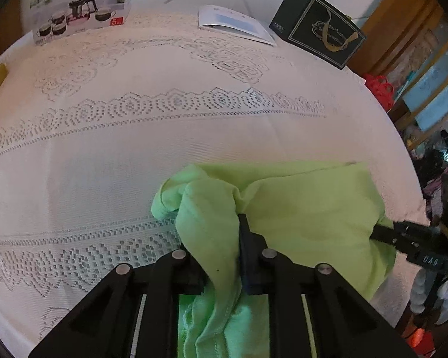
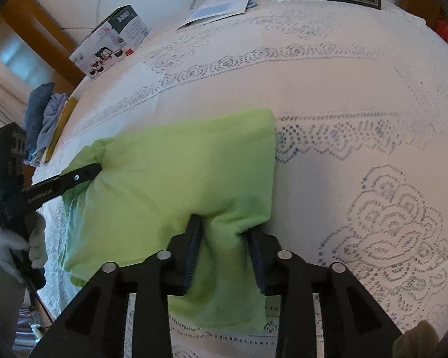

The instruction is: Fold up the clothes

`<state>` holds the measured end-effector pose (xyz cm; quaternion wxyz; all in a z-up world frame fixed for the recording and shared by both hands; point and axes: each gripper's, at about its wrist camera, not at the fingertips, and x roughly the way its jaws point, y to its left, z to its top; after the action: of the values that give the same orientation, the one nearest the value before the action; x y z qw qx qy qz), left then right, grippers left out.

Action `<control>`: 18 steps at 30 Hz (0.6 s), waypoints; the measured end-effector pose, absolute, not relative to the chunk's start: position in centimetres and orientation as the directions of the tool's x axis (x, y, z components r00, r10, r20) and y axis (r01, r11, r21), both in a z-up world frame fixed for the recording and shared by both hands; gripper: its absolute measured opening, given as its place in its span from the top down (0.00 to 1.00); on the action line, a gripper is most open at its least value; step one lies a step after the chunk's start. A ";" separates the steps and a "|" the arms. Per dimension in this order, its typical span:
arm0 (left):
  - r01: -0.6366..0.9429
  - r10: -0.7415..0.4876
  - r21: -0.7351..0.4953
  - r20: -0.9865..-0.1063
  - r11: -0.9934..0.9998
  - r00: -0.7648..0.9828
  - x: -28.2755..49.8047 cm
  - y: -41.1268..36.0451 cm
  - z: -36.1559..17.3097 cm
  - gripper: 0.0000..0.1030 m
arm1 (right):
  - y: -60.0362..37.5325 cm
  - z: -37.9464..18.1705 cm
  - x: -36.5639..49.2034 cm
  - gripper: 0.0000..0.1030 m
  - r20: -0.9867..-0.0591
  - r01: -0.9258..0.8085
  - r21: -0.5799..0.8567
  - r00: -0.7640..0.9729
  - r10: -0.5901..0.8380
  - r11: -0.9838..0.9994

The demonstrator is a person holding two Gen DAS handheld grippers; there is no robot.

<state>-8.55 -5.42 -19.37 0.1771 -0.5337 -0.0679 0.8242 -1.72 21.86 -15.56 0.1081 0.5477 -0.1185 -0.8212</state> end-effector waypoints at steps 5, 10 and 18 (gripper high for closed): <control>-0.211 0.379 -0.320 -0.845 -0.923 -0.376 -8.7 -5.8 -19.5 0.86 | 22.1 -15.5 -2.3 0.54 -0.866 0.030 0.312 -0.401 -0.297 -0.950; -0.210 0.384 -0.326 -0.842 -0.922 -0.379 -8.3 -6.1 -19.4 0.86 | 22.3 -15.6 -3.1 0.43 -0.830 0.066 0.343 -0.445 -0.336 -0.937; -0.186 0.328 -0.274 -0.842 -0.944 -0.427 -7.4 -5.2 -19.0 0.89 | 18.3 -15.0 -2.4 0.82 -0.869 0.199 0.103 -0.458 -0.186 -0.975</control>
<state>-7.42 -5.20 -18.98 0.1527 -0.5130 -0.0696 0.8419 -2.39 18.34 -15.03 0.1125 0.5083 0.0065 -0.8538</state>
